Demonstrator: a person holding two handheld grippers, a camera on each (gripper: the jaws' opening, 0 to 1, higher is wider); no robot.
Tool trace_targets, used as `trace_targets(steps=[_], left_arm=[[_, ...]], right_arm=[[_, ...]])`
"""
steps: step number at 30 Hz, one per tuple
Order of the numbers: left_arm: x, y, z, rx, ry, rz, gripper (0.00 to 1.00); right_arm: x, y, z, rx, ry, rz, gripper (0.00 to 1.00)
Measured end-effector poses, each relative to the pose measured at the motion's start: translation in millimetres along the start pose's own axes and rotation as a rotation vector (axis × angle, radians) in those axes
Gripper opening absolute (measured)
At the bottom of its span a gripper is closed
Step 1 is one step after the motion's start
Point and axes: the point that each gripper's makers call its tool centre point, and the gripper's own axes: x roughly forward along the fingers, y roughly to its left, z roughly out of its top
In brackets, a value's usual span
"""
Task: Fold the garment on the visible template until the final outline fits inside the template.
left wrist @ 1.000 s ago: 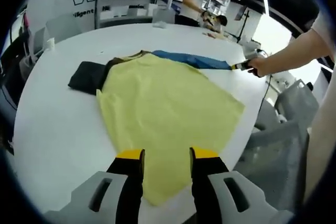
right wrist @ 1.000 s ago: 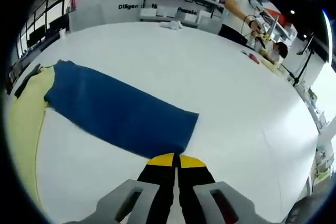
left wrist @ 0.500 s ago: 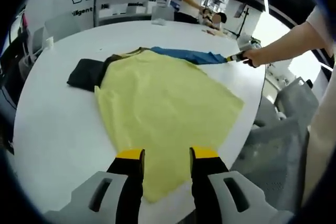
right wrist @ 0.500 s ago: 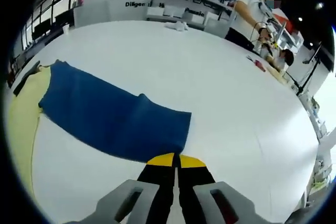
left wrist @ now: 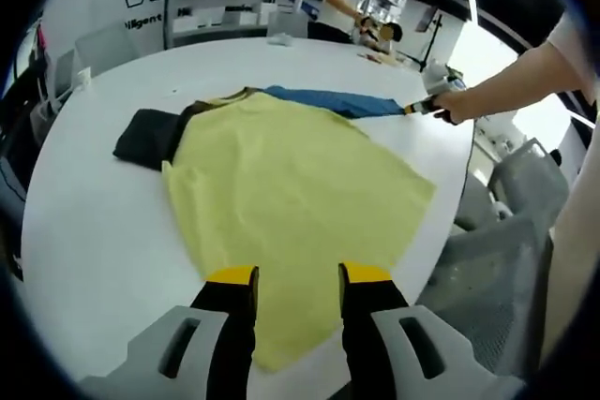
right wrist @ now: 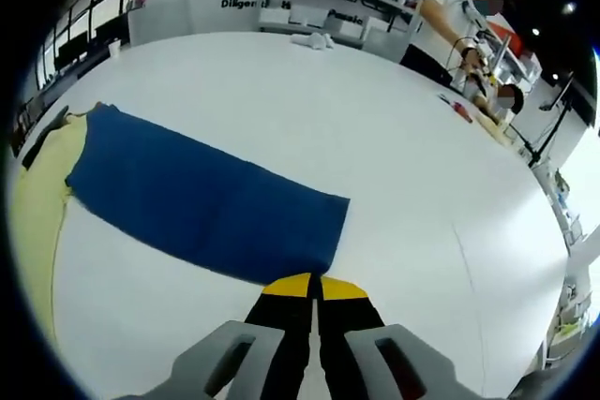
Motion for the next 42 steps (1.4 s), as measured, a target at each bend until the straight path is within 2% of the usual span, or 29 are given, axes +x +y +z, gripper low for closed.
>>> trace_targets(steps=[4,12,16,19,26,31,37,42], left_arm=[[-1.8,1.0,-3.7,-0.003,0.007,0.004,0.32],[-1.9,1.2,-3.0,-0.006,0.002,0.007,0.32],[-2.3,0.3,-3.2,-0.004,0.003,0.007,0.32],[-3.1,0.8,-4.4,-0.005,0.008,0.009,0.32],[-2.2,2.0,0.1,-0.001,0.001,0.011,0.33],[-1.0,1.6,1.8,0.0,-0.002,0.009,0.33],[-0.8,1.5,2.2,0.003,-0.003,0.007,0.33],[-1.2,4.3,2.8,0.004,-0.004,0.008,0.33]], right_arm=[[1.6,-0.9,4.2,0.0,0.002,0.0,0.0],[1.4,-1.6,0.2,0.013,0.04,-0.011,0.0],[4.2,-4.5,7.4,0.009,0.024,-0.002,0.0],[3.2,-3.0,2.5,0.028,0.054,0.007,0.0],[1.7,-2.3,1.5,0.039,0.054,0.012,0.0],[-6.1,-5.1,1.9,0.06,0.038,0.002,0.0],[-13.0,-9.1,6.6,0.076,-0.02,0.004,0.0],[-16.1,-7.4,9.5,0.08,-0.034,0.009,0.0]])
